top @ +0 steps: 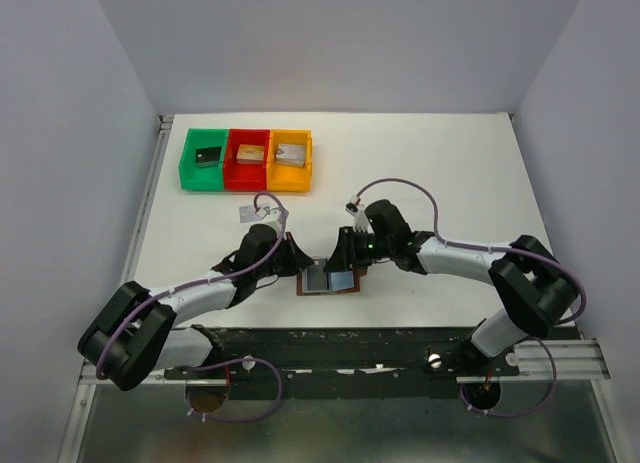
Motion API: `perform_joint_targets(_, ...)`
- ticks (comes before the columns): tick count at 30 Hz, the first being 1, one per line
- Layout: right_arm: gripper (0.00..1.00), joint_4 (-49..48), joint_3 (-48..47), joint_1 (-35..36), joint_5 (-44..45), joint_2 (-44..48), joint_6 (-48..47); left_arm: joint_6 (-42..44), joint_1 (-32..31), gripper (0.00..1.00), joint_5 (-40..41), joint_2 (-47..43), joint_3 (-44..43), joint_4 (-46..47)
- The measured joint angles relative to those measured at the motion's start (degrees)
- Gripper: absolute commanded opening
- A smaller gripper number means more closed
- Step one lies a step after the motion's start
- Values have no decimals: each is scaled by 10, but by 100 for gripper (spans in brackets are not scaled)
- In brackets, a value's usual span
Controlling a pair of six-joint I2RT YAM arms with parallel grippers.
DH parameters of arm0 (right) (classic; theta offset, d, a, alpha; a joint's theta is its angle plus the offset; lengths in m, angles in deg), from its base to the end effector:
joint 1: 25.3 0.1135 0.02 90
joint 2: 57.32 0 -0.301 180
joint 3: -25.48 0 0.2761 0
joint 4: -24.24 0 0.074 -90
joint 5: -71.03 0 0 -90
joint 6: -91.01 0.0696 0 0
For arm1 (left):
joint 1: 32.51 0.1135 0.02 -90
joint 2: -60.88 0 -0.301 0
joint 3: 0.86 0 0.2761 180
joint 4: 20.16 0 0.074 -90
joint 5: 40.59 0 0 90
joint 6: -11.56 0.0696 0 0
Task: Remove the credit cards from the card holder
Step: Remove the credit card from the card holder.
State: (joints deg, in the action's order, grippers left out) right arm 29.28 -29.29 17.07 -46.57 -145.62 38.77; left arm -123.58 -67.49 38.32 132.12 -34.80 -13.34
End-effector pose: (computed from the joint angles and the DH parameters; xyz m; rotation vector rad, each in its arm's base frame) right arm 0.2349 0.2579 0.1773 -0.3908 2.4531 1.2284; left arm 0.2098 -0.1632 0.1590 -0.0754 2.2686 -1.0024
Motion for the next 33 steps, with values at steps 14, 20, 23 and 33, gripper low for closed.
perform_joint_targets(14,44,-3,-22,0,-6,-81,4,-4,0,0,26,9,13,-17)
perform_joint_targets(20,43,-4,-27,0,-8,-97,9,-4,0,0,28,25,13,-19)
perform_joint_targets(23,43,-4,-27,0,-8,-105,13,-5,0,0,30,26,14,-18)
perform_joint_targets(33,41,-21,-27,0,-20,-106,27,-10,0,0,32,26,25,-2)
